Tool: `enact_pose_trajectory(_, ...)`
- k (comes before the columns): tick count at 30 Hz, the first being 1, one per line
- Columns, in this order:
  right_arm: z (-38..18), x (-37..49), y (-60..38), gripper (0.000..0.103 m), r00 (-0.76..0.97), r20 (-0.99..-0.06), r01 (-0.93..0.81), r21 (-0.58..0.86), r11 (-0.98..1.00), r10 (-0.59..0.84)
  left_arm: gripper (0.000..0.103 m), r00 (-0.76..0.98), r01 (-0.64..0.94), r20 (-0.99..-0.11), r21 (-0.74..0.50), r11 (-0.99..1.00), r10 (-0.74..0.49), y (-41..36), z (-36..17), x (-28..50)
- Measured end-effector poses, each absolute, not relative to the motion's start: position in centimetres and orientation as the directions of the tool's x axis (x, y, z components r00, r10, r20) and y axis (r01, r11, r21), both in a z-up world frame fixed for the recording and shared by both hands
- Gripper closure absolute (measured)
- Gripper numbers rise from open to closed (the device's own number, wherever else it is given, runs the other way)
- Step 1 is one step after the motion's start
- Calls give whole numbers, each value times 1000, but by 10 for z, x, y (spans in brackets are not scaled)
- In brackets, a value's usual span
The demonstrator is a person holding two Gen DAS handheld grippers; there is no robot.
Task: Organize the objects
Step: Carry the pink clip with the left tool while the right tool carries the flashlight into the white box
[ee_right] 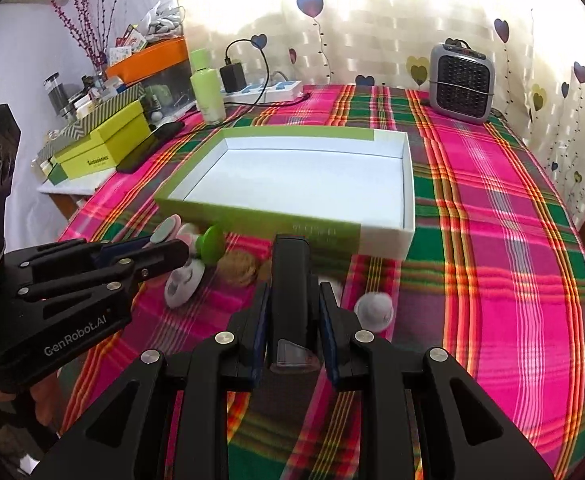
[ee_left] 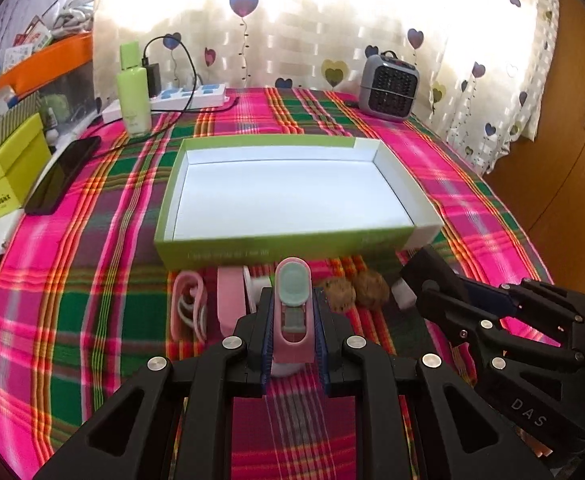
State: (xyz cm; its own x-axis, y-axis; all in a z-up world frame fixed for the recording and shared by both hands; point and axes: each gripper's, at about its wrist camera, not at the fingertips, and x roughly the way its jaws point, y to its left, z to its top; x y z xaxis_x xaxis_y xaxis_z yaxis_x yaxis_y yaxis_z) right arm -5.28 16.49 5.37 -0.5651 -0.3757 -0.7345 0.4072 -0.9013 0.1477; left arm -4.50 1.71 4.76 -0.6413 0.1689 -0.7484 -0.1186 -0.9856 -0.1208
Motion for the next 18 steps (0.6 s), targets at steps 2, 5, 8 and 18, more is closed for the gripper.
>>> enact_pose_trajectory(2,55,-59,165,79,-569,-733,403,148,-903,-374,87,-643,-109,-748,-125,-986,166,16,49,-52)
enact_pose_trajectory(5,57,-66,165,79,-570,-731,404,149,-903,-376,87,-651,-105,-742,-117,-988,157,15,53,-62)
enact_pose_trajectory(8,59,-77,166,79,-576,-730,397,144,-907,-368,87,-657,-106,-738,-112,-988,154,15,57,-74)
enact_pose_trajectory(18,65,-121,167,79,-571,-735,376,160,-913,-364,87,-650,-86,-747,-112,-990,141,11,56,-115)
